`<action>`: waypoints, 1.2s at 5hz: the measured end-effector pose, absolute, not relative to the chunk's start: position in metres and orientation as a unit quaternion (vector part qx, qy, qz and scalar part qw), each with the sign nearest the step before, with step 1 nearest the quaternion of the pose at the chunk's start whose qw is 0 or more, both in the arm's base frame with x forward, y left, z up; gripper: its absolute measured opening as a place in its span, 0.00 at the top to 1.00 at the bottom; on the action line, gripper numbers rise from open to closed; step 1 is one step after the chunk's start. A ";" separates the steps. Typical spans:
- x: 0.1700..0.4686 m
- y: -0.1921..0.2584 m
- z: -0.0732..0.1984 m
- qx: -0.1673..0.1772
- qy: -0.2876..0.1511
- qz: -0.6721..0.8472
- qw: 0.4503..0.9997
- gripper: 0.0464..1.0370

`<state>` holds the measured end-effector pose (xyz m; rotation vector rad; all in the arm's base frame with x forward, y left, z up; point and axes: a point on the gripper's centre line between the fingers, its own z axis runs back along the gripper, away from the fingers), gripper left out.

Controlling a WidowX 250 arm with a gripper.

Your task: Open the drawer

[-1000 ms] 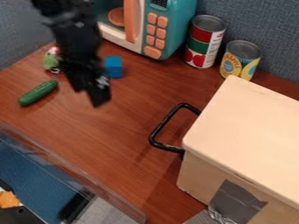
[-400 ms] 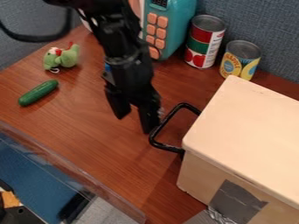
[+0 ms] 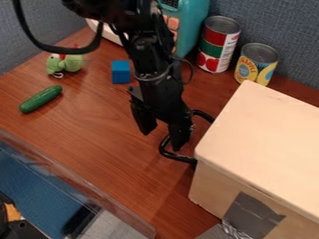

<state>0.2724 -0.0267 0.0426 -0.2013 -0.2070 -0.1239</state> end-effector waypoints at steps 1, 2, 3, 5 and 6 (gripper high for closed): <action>0.276 -0.026 0.032 -0.096 -0.100 -0.050 0.989 0.04; 0.280 -0.028 0.023 -0.092 -0.096 -0.053 0.990 0.08; 0.284 -0.028 0.019 -0.092 -0.102 -0.044 0.990 0.37; 0.281 -0.015 0.021 -0.087 -0.080 -0.041 0.992 0.87; 0.278 0.003 0.032 -0.084 -0.084 -0.029 0.992 0.90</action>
